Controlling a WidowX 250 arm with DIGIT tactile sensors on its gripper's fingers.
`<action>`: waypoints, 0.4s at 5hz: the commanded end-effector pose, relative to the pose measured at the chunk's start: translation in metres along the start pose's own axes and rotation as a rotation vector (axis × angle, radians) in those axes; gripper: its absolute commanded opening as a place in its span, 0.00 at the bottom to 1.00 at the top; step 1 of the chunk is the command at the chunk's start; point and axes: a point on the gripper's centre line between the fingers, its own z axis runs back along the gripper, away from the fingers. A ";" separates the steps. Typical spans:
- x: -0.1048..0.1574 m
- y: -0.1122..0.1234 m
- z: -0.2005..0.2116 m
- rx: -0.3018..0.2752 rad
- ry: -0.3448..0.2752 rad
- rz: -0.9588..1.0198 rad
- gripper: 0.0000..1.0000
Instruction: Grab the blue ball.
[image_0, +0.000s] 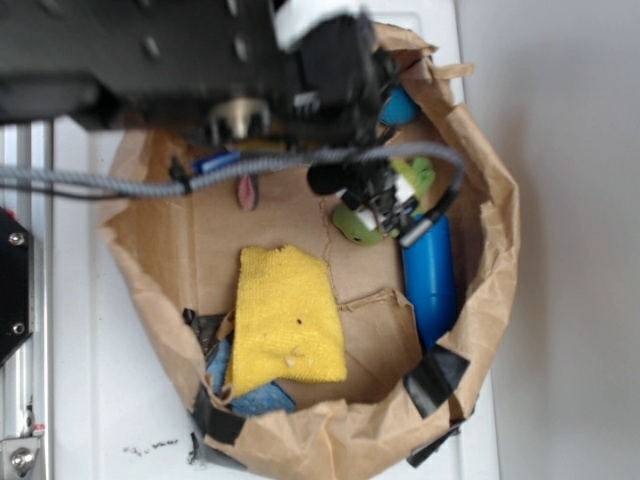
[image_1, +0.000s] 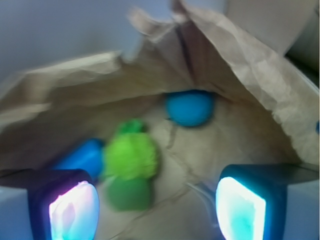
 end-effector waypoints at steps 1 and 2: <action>-0.004 -0.010 0.006 -0.038 -0.057 -0.072 1.00; 0.007 -0.018 -0.006 -0.015 -0.057 -0.031 1.00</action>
